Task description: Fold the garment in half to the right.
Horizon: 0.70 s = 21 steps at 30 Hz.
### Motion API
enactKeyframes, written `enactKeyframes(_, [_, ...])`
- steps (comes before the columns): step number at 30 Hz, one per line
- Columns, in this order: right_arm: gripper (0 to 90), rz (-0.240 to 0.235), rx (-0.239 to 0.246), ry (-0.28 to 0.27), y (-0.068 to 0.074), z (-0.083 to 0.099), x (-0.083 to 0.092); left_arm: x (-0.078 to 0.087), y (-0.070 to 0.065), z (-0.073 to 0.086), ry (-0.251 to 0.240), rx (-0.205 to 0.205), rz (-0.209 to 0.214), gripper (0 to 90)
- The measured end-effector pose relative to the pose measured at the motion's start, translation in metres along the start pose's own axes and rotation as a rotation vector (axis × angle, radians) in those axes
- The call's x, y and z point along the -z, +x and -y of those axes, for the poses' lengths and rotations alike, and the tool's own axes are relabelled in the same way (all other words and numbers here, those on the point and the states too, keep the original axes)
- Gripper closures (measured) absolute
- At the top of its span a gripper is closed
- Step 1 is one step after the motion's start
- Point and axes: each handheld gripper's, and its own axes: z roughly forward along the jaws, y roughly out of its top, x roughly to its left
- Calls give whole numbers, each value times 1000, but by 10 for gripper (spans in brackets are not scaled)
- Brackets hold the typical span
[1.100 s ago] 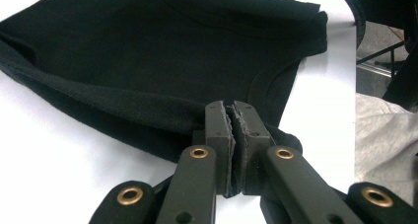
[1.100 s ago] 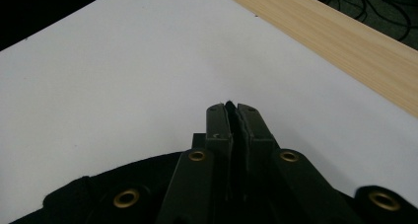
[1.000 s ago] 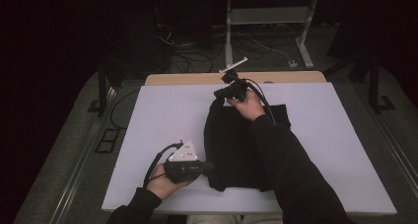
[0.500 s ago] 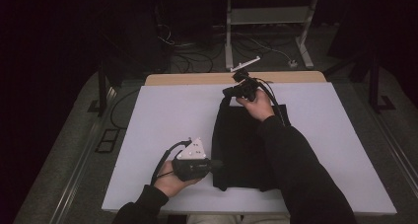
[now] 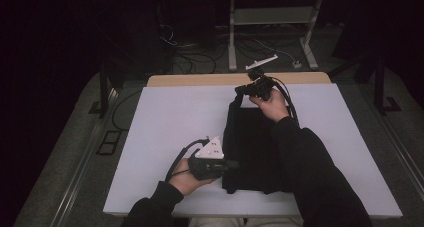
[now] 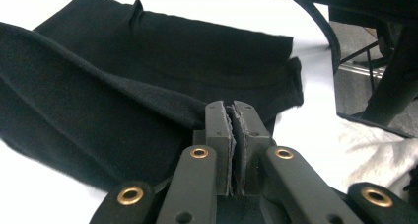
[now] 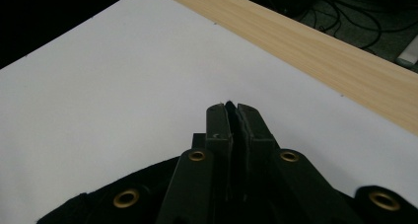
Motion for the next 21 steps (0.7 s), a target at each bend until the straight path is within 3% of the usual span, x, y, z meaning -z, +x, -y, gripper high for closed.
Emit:
enactKeyframes(9, [832,23,-20,-8,-8,7,20,-13,-8,-13,-1,-20,19,847])
enactKeyframes(13, [832,-10,-61,-45,-13,11,30,-18,-11,-17,-8,-25,30,848])
enactKeyframes(21, [832,7,-82,-60,-24,20,45,-37,-15,-23,-18,-22,62,848])
